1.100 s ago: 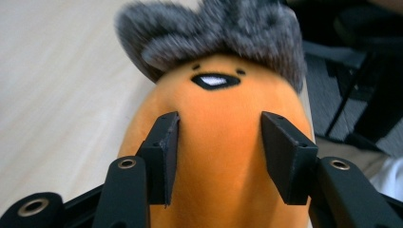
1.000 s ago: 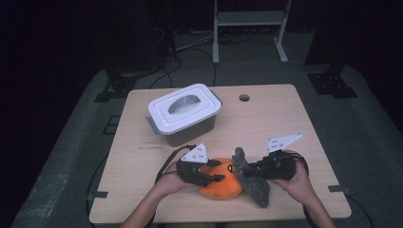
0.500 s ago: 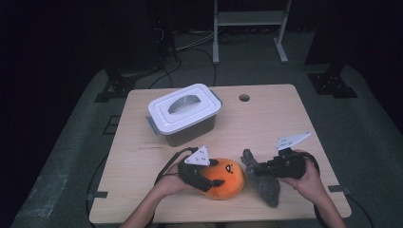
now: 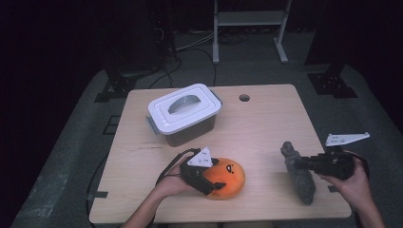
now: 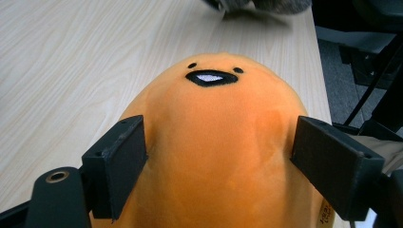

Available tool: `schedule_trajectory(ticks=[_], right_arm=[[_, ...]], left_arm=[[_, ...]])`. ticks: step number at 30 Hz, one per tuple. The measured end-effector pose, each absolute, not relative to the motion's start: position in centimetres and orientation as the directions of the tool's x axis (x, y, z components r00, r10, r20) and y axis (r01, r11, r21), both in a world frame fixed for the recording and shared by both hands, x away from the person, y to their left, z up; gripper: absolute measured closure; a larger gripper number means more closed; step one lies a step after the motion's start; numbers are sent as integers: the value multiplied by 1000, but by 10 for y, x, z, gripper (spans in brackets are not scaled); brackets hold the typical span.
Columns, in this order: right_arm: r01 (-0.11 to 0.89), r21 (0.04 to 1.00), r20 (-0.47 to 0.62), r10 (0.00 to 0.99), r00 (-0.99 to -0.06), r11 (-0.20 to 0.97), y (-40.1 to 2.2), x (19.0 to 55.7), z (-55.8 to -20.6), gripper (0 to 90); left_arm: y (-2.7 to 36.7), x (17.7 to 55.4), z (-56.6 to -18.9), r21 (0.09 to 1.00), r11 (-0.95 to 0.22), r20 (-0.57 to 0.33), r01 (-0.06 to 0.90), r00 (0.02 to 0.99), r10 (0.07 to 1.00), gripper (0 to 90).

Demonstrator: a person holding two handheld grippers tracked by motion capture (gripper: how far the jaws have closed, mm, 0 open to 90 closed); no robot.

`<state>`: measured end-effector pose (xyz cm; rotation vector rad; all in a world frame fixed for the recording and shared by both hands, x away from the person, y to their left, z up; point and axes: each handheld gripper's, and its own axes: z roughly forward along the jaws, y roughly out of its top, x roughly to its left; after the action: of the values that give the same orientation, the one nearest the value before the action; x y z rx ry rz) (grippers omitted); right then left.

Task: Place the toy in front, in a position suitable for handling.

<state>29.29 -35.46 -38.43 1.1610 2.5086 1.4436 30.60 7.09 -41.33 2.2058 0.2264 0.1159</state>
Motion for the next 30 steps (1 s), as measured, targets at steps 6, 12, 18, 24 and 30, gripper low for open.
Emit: schedule_trajectory(ticks=[6, 12, 18, 24, 30], right_arm=[[612, 733, 311, 655, -689, 297, -363, 299, -391, 755], [635, 696, 322, 645, -693, 335, -340, 312, -413, 733], [640, 690, 371, 594, -714, 338, -313, 323, -429, 591], [618, 726, 388, 561, -731, 303, -300, 319, -428, 494], [593, 740, 375, 537, -756, 318, -286, 315, -425, 442]], left_arm=[[71, 307, -413, 798, -589, -7, 128, 979, 204, 165], [69, 305, -413, 792, -599, 0, 120, 981, 196, 128], [72, 305, -409, 801, -587, 3, 115, 981, 196, 121], [75, 305, -402, 815, -569, 5, 109, 981, 196, 111], [81, 308, -398, 821, -560, 16, 112, 976, 219, 106]])
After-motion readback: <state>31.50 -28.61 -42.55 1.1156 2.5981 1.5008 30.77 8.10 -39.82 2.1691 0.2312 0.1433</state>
